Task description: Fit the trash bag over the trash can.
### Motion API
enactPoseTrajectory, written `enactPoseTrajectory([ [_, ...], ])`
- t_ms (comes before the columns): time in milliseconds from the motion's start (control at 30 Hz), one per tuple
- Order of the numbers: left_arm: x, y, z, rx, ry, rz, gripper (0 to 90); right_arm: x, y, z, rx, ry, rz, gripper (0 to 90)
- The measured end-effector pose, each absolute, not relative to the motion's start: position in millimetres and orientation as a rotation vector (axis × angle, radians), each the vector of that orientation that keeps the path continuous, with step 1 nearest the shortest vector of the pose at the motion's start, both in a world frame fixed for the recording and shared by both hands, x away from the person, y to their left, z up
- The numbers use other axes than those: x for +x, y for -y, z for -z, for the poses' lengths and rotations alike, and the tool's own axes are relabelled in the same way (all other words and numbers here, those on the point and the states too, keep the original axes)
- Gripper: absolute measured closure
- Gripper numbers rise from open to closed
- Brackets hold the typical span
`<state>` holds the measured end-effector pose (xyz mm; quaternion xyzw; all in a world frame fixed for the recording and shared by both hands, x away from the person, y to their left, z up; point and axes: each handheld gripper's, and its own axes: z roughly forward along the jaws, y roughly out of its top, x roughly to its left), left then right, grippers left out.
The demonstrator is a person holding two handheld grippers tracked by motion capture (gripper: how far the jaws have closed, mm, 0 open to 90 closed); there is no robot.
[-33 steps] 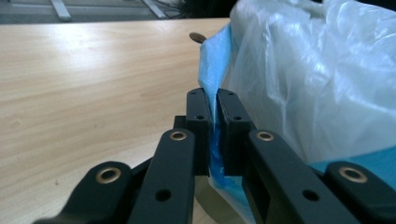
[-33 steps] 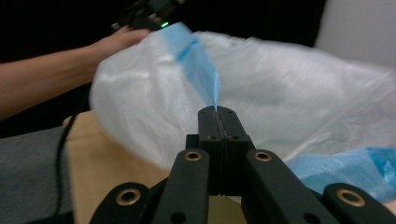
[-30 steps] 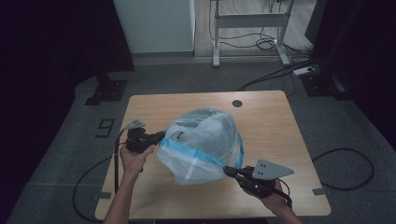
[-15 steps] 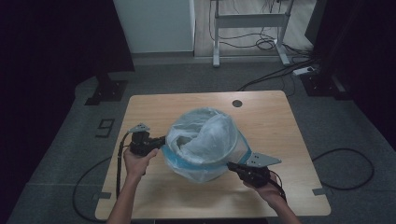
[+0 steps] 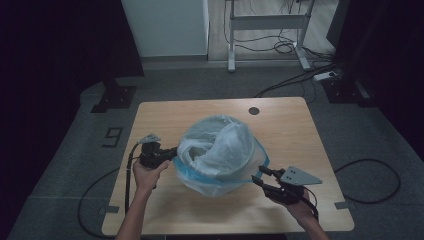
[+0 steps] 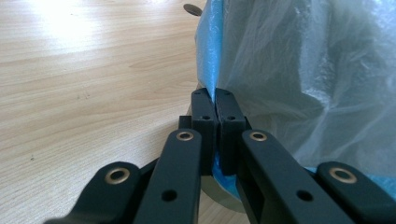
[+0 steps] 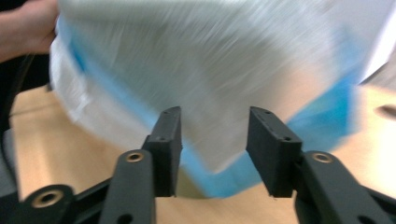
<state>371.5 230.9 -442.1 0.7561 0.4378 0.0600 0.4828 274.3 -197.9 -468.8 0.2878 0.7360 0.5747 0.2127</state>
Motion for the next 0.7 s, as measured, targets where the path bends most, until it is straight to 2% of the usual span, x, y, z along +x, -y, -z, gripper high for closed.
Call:
enactPoseTrajectory([
  [133, 371.4, -229.7, 443.0, 1.84, -1.068, -0.143, 88.0, 282.2, 211.7, 454.3, 0.801, -1.974, -1.572, 39.4],
  [200, 371.5, -229.1, 443.1, 1.842, -1.067, -0.143, 87.9, 285.2, 212.6, 452.3, 0.796, -1.975, -1.567, 37.3],
  [233, 372.0, -228.1, 443.0, 1.841, -1.065, -0.141, 87.9, 296.3, 213.3, 448.3, 0.79, -1.999, -1.556, 32.2],
  [433, 372.5, -227.3, 442.6, 1.841, -1.059, -0.139, 87.8, 317.4, 215.2, 453.5, 0.846, -2.048, -1.604, 30.8],
  [567, 373.1, -228.0, 442.9, 1.841, -1.06, -0.136, 87.7, 324.2, 214.1, 461.1, 0.869, -2.072, -1.642, 45.5],
  [700, 372.1, -227.2, 442.7, 1.838, -1.058, -0.138, 87.7, 325.7, 209.8, 463.9, 0.857, -2.074, -1.644, 71.8],
])
